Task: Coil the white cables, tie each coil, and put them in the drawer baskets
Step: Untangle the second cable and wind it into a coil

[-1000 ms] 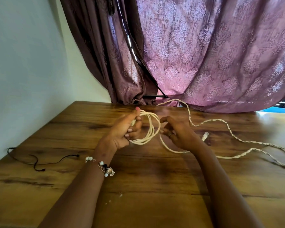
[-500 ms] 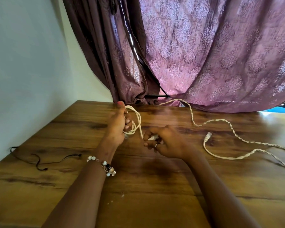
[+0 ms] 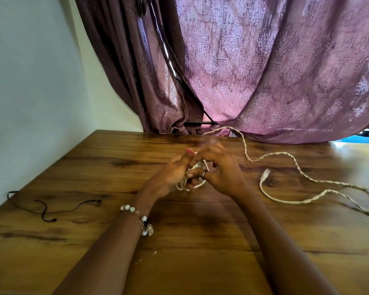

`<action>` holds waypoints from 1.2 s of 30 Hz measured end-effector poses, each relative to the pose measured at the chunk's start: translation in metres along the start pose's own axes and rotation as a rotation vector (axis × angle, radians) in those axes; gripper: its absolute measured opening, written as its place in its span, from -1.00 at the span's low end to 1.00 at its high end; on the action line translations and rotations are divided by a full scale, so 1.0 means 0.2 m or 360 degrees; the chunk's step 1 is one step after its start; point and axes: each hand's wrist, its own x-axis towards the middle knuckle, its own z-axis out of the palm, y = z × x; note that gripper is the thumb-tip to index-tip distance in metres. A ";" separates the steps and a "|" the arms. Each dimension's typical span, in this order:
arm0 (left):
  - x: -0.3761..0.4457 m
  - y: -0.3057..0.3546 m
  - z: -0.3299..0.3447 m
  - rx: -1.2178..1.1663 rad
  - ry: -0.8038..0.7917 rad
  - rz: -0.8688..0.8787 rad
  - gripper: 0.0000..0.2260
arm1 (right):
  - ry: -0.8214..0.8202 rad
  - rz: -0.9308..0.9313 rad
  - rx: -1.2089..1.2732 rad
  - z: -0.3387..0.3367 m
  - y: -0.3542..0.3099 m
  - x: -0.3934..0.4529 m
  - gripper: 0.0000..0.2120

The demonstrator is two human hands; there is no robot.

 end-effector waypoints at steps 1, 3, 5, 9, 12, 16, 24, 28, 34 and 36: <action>0.00 0.00 0.00 -0.0048 -0.0046 -0.0023 -0.46 | 0.0035 -0.0007 -0.0015 0.00 0.01 0.00 -0.78; 0.00 -0.01 0.00 -0.0184 -0.0109 -0.0073 -0.44 | 0.0036 -0.0014 0.0019 0.00 0.03 0.00 -0.76; 0.00 -0.01 0.00 -0.0285 -0.0136 -0.0133 -0.42 | -0.0059 -0.0038 0.0122 0.01 0.04 0.00 -0.76; -0.02 0.02 0.01 -0.0213 -0.0087 -0.0125 -0.39 | -0.0254 0.0057 0.0483 0.02 0.03 -0.01 -0.82; -0.01 0.03 0.02 -0.0254 -0.0014 -0.0138 -0.41 | -0.0180 0.0167 0.0596 0.04 0.02 -0.01 -0.84; 0.04 0.00 -0.02 -0.0384 0.0011 -0.0229 -0.35 | 0.0188 0.0424 0.0583 0.04 0.08 -0.02 -0.79; 0.04 -0.02 0.00 -0.0571 -0.0270 -0.0136 -0.69 | 0.0530 0.0694 0.0595 0.04 0.19 -0.04 -0.79; 0.05 -0.02 0.02 -0.0650 -0.0145 -0.0076 -0.89 | 0.0472 0.0655 0.0532 0.04 0.19 -0.05 -0.76; 0.06 -0.02 0.02 -0.0712 -0.0005 -0.0055 -0.87 | 0.0255 0.0281 0.0189 0.07 0.16 -0.06 -0.79; 0.07 -0.02 0.01 -0.0627 0.0098 -0.0038 -0.87 | 0.0138 0.0141 0.0017 0.07 0.16 -0.06 -0.64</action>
